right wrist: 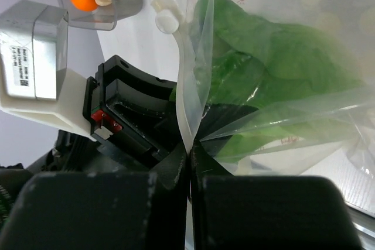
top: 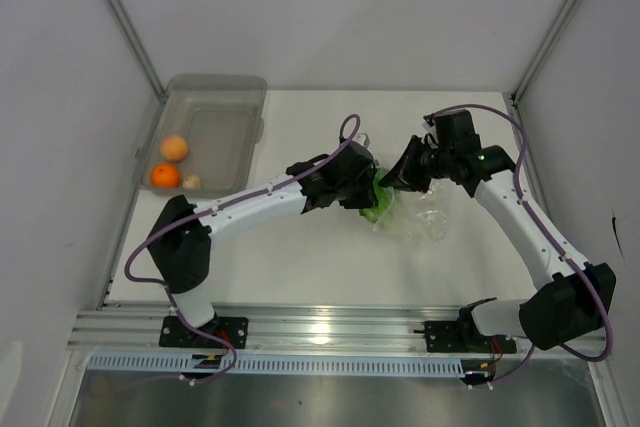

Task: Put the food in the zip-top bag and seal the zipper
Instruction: Place the fake vegetable in the zipper food storage bag, then adjust the zipper food storage bag at the center of the board.

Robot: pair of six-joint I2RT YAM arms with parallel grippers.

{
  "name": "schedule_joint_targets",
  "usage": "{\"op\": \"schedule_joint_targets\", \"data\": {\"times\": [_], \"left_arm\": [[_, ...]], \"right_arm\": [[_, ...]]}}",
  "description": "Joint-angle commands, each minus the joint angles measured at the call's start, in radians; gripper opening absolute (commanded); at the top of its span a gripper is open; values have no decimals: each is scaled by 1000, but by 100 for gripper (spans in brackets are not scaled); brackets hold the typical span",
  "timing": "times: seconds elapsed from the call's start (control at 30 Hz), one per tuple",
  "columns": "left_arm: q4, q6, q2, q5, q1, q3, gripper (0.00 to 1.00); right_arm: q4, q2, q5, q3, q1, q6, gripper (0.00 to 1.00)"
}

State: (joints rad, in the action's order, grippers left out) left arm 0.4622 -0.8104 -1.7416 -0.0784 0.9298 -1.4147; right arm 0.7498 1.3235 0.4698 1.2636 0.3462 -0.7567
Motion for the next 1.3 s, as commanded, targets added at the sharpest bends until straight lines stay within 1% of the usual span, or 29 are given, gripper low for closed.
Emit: {"op": "schedule_joint_targets", "data": {"times": [0.0, 0.03, 0.07, 0.1, 0.13, 0.17, 0.23, 0.27, 0.33, 0.37, 0.43, 0.47, 0.5, 0.53, 0.57, 0.6, 0.67, 0.83, 0.93, 1.0, 1.1, 1.13, 1.2, 1.23, 1.27], "left_arm": [[9, 45, -12, 125, -23, -85, 5], [13, 54, -19, 141, -25, -92, 6], [4, 66, -27, 161, -25, -95, 10], [-16, 82, -27, 182, -25, -95, 13], [-23, 85, -26, 212, -25, -83, 18], [-42, 89, -16, 232, -25, -73, 21], [-66, 106, -7, 249, -25, -47, 31], [-66, 109, 0, 249, -25, -40, 40], [-50, 126, 17, 232, -26, -27, 49], [-40, 132, 25, 204, -26, -21, 56], [-19, 146, 43, 178, -26, -9, 64], [-17, 146, 54, 148, -26, 12, 76], [-23, 149, 63, 137, -26, 22, 84], [-22, 149, 91, 120, -26, 31, 89], [-25, 148, 106, 85, -26, 61, 97], [-30, 148, 122, 80, -26, 74, 98], [-43, 146, 174, 25, -26, 108, 99], [-65, 148, 296, -93, -26, 190, 100], [-82, 157, 342, -129, -28, 229, 99], [-124, 168, 387, -117, -32, 270, 99], [-154, 157, 412, -84, -63, 331, 92], [-157, 151, 410, -60, -81, 345, 84], [-171, 142, 401, -29, -95, 373, 77], [-200, 139, 398, -9, -101, 387, 71], [-217, 136, 393, 24, -101, 413, 69]], "right_arm": [[16, -24, 9, 13, 8, 30, 0], [16, -23, 7, 10, 8, 33, 0], [14, -24, 6, 7, 8, 33, 0], [16, -23, 3, 6, 10, 36, 0], [19, -24, -3, 6, 8, 40, 0], [20, -24, -8, 8, 8, 42, 0], [25, -23, -16, 8, 5, 46, 0], [26, -24, -16, 8, 4, 48, 0], [29, -26, -13, 10, -4, 53, 0], [33, -26, -11, 13, -6, 59, 0], [37, -32, 0, 16, -12, 60, 0], [40, -35, 3, 16, -13, 60, 0], [43, -40, 6, 17, -16, 65, 0], [45, -44, 13, 17, -21, 65, 0], [51, -47, 15, 19, -21, 69, 0], [59, -49, 18, 20, -24, 76, 0], [74, -59, 21, 22, -30, 86, 0], [106, -72, 53, 16, -33, 135, 0], [118, -84, 58, 13, -36, 157, 0], [120, -96, 73, 5, -41, 165, 0], [120, -104, 107, -4, -42, 172, 0], [117, -106, 112, -6, -42, 174, 0], [120, -112, 119, -7, -42, 177, 0], [118, -112, 121, -7, -44, 177, 0], [118, -115, 122, -7, -44, 178, 0]]}}
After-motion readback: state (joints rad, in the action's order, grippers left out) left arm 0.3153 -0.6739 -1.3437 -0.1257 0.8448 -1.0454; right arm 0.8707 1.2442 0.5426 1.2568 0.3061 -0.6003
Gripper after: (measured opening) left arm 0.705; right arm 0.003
